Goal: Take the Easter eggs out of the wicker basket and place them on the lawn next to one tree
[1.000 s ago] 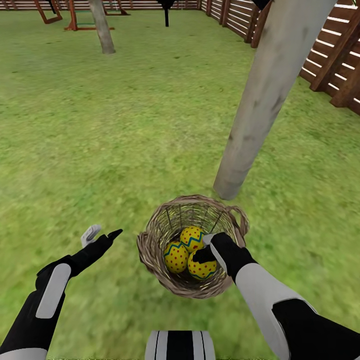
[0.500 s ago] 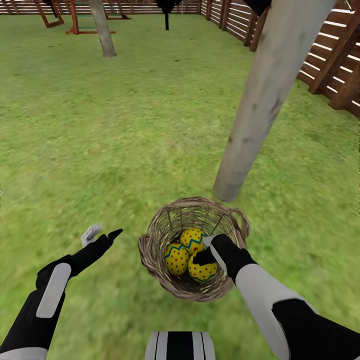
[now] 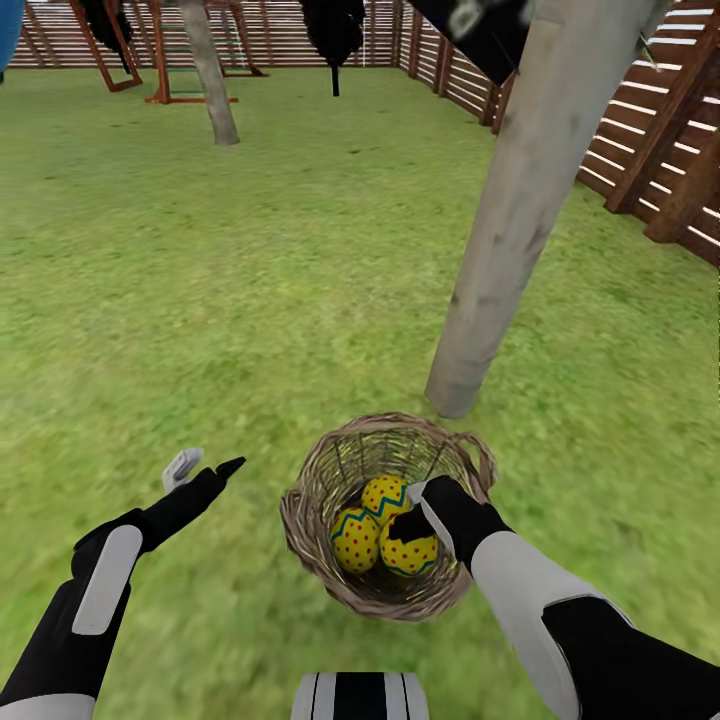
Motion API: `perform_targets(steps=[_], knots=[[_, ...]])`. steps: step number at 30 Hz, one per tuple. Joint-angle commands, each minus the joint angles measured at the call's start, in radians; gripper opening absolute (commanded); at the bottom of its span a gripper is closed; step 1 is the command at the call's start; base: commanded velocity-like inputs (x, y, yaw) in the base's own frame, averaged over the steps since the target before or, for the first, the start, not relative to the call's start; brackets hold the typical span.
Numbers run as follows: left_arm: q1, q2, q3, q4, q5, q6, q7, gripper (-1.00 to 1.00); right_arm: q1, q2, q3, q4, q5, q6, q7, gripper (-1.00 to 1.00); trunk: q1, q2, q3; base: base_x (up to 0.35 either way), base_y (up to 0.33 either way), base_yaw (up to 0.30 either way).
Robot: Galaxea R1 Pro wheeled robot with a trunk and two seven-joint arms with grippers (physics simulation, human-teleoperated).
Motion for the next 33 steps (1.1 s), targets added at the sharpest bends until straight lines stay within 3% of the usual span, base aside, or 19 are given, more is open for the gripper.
perform_targets(steps=[1, 14, 17, 23, 26, 33], knots=[[-0.001, 0.0, 0.002, 0.0, -0.001, 0.006, -0.004, 1.0, 0.0, 0.0, 0.003, -0.002, 0.01, 0.005, 0.008, -1.0, -0.001, 0.0, 0.003, 0.0, 0.0, 0.0], [-0.001, -0.002, 0.0, 0.0, -0.001, 0.005, -0.004, 1.0, 0.001, 0.0, 0.003, -0.002, 0.009, 0.027, 0.011, -1.0, -0.006, 0.003, 0.054, 0.0, 0.0, 0.0], [-0.006, -0.002, 0.0, 0.001, -0.001, 0.006, -0.003, 1.0, 0.001, 0.0, 0.003, -0.002, 0.009, 0.028, 0.078, -1.0, -0.008, 0.004, 0.065, 0.0, 0.0, 0.0], [-0.01, -0.002, 0.0, 0.001, -0.001, 0.006, -0.001, 1.0, 0.001, -0.008, 0.003, -0.008, 0.01, 0.028, 0.108, -1.0, -0.01, 0.005, 0.088, 0.0, 0.0, 0.0], [-0.003, -0.019, -0.005, 0.005, 0.002, 0.001, -0.017, 1.0, -0.001, -0.025, -0.014, -0.025, 0.005, 0.01, 0.126, -1.0, -0.011, 0.005, 0.088, 0.0, 0.0, 0.0], [-0.002, -0.049, -0.005, 0.004, 0.002, 0.001, -0.015, 1.0, -0.004, 0.013, 0.022, -0.006, 0.009, -0.029, 0.101, -1.0, -0.011, 0.005, 0.088, 0.0, 0.0, 0.0]])
